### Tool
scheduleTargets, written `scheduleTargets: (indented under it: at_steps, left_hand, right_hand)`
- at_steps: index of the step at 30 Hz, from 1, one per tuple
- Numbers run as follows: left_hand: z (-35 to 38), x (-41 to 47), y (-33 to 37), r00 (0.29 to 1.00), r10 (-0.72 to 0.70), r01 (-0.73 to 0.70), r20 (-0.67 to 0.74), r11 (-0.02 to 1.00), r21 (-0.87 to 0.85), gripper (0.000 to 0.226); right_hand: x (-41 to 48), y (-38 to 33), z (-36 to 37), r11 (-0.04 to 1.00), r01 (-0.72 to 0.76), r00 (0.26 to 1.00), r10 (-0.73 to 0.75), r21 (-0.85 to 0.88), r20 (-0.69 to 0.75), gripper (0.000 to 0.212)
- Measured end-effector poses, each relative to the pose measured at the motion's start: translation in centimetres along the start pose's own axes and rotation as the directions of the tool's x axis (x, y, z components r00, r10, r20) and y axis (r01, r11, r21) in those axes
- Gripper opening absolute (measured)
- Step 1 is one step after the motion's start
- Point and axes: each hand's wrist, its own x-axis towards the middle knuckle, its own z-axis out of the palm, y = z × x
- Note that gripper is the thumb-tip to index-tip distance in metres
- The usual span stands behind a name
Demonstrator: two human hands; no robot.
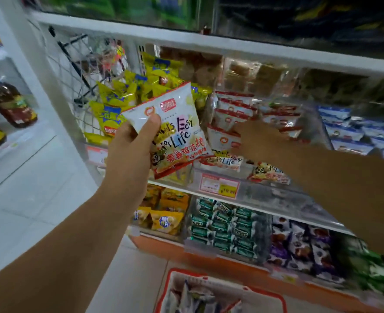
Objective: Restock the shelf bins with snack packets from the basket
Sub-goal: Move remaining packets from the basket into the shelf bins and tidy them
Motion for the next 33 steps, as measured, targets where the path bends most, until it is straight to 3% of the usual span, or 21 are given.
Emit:
scheduleTargets:
  at_steps: [5, 8, 11, 13, 14, 15, 16, 17, 18, 19, 20, 21, 24, 25, 29, 33]
  left_hand:
    - [0.1, 1.7, 0.0, 0.999, -0.008, 0.01, 0.052, 1.0, -0.029, 0.026]
    - [0.3, 2.3, 0.0, 0.996, -0.028, 0.032, 0.088, 0.999, -0.042, 0.023]
    - [0.4, 2.6, 0.0, 0.992, -0.033, 0.034, 0.125, 0.999, -0.006, 0.02]
    - [0.4, 3.1, 0.2, 0.988, -0.032, 0.027, 0.154, 0.999, 0.033, 0.02]
    - [0.4, 3.3, 0.4, 0.984, -0.025, 0.015, 0.174, 0.998, 0.06, 0.022]
    - [0.5, 3.4, 0.5, 0.979, -0.01, -0.01, 0.204, 0.995, 0.098, 0.026]
    - [0.7, 3.6, 0.7, 0.97, 0.002, -0.038, 0.242, 0.989, 0.143, 0.03]
    - [1.3, 3.6, 0.9, 0.957, 0.014, -0.073, 0.288, 0.979, 0.192, 0.032]
    - [1.9, 3.5, 0.9, 0.943, 0.017, -0.1, 0.333, 0.967, 0.236, 0.031]
    - [2.8, 3.4, 1.0, 0.929, 0.009, -0.119, 0.369, 0.954, 0.276, 0.03]
    - [3.7, 3.3, 0.9, 0.918, -0.006, -0.13, 0.396, 0.94, 0.316, 0.028]
    - [4.7, 3.3, 0.8, 0.909, -0.029, -0.134, 0.415, 0.924, 0.359, 0.028]
    - [7.2, 3.6, 0.3, 0.895, -0.102, -0.117, 0.435, 0.886, 0.448, 0.031]
    - [7.6, 3.7, 0.1, 0.894, -0.122, -0.108, 0.432, 0.875, 0.472, 0.032]
    - [7.8, 4.2, -0.9, 0.895, -0.109, -0.226, 0.432, 0.724, 0.652, 0.046]
    - [7.5, 4.5, -1.6, 0.894, -0.031, -0.391, 0.448, 0.437, 0.81, 0.056]
  right_hand:
    - [1.5, -1.0, 1.5, 0.98, -0.093, 0.993, 0.079, -0.175, -0.086, 0.05]
    - [1.5, -0.7, 1.7, 0.958, -0.108, 0.985, 0.067, -0.266, -0.159, 0.068]
    - [0.8, -0.2, 1.5, 0.979, -0.08, 0.981, 0.044, -0.186, -0.19, 0.074]
    - [-0.1, 0.0, 0.7, 0.996, -0.052, 0.956, 0.072, 0.076, -0.286, 0.058]
    - [-0.8, -0.1, -0.1, 0.945, -0.016, 0.936, 0.129, 0.326, -0.328, 0.046]
    - [-1.6, -0.2, -1.2, 0.799, 0.03, 0.932, 0.194, 0.6, -0.305, 0.034]
    - [-2.5, -0.2, -2.4, 0.568, 0.075, 0.952, 0.203, 0.82, -0.228, 0.023]
    - [-3.4, 0.0, -3.6, 0.344, 0.085, 0.979, 0.146, 0.935, -0.143, 0.023]
    - [-4.3, 0.2, -4.7, 0.183, 0.079, 0.996, 0.031, 0.98, -0.086, 0.03]
    - [-5.2, 0.5, -5.7, 0.108, 0.064, 0.995, -0.081, 0.992, -0.056, 0.039]
    - [-5.9, 0.8, -6.4, 0.119, 0.064, 0.987, -0.151, 0.991, -0.045, 0.049]
    - [-6.4, 0.9, -7.0, 0.196, 0.075, 0.985, -0.167, 0.978, -0.042, 0.058]
    - [-6.8, 1.6, -7.1, 0.607, 0.101, 0.995, -0.043, 0.788, -0.095, 0.045]
    - [-6.8, 1.8, -6.9, 0.685, 0.096, 0.993, -0.017, 0.722, -0.116, 0.04]
    - [-6.0, 2.4, -4.7, 0.718, -0.014, 0.994, 0.089, 0.696, -0.071, 0.029]
    - [-3.9, 1.9, -1.2, 0.784, -0.062, 0.996, 0.09, 0.618, -0.014, 0.035]
